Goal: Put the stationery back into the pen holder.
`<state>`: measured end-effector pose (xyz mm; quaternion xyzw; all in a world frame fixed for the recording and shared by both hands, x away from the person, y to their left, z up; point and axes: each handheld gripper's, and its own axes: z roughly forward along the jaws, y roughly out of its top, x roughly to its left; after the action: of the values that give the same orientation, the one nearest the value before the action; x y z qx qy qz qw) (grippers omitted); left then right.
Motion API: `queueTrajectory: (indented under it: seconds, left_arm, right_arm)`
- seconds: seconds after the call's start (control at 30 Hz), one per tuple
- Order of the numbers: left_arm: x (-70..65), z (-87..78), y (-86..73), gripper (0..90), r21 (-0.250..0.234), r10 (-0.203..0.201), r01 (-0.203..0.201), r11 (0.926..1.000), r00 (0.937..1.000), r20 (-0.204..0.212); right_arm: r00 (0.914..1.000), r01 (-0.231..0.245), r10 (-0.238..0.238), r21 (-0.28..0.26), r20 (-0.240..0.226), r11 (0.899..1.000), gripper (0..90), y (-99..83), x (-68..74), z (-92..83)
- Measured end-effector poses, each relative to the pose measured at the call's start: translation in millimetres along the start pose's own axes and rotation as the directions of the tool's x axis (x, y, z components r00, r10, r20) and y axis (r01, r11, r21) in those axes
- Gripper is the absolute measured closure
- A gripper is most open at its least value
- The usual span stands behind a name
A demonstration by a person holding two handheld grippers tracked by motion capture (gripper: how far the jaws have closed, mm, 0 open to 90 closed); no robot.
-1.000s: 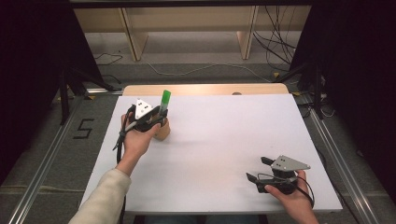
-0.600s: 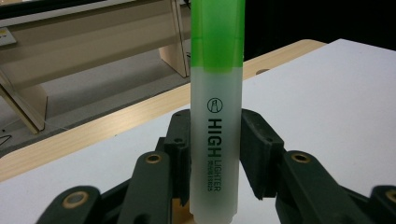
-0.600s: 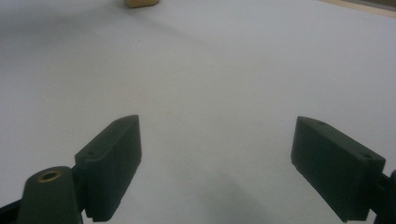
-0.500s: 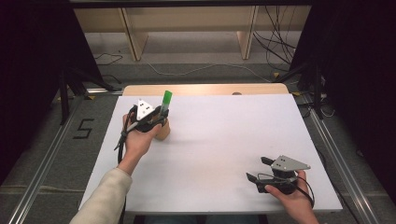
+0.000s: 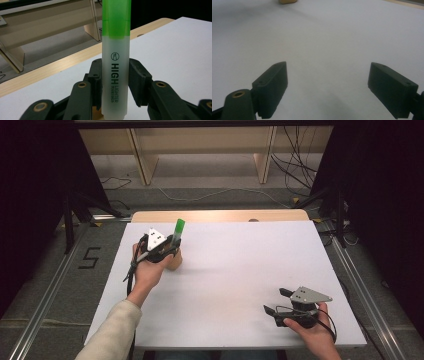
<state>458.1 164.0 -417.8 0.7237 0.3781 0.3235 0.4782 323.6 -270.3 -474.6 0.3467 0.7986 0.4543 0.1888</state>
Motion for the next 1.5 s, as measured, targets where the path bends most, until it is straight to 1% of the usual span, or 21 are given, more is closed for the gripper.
queueTrajectory:
  seconds: [0.13, 0.47, 0.67, 1.4, 1.5]
  left_arm:
    - [0.2, 1.4, -1.7, 66.2, -0.005, 0.003, -0.003, 1.0000, 1.0000, -0.002]
    - [1.8, 5.3, -7.5, 66.2, 0.007, 0.020, -0.020, 0.9998, 0.9998, -0.004]
    - [2.4, 7.1, -10.5, 66.2, 0.010, 0.024, -0.023, 0.9997, 0.9997, -0.010]
    - [5.1, 11.5, -17.5, 66.2, 0.009, 0.024, -0.024, 0.9997, 0.9997, -0.006]
    - [5.4, 12.0, -18.3, 66.2, 0.014, 0.033, -0.033, 0.9993, 0.9994, -0.008]
  right_arm:
    - [1.0000, -0.001, 0.001, 0.000, 0.000, 1.000, 17.0, 0.0, 0.0, 0.1]
    - [1.0000, 0.000, 0.000, 0.001, -0.002, 1.000, 17.0, -0.1, -0.1, 0.3]
    - [1.0000, 0.002, -0.002, 0.000, -0.002, 1.000, 17.0, -0.1, -0.2, 0.5]
    - [1.0000, 0.001, -0.001, 0.000, -0.002, 1.000, 17.0, -0.1, -0.3, 0.6]
    - [1.0000, 0.000, 0.000, 0.001, -0.002, 1.000, 17.0, -0.1, -0.2, 0.4]
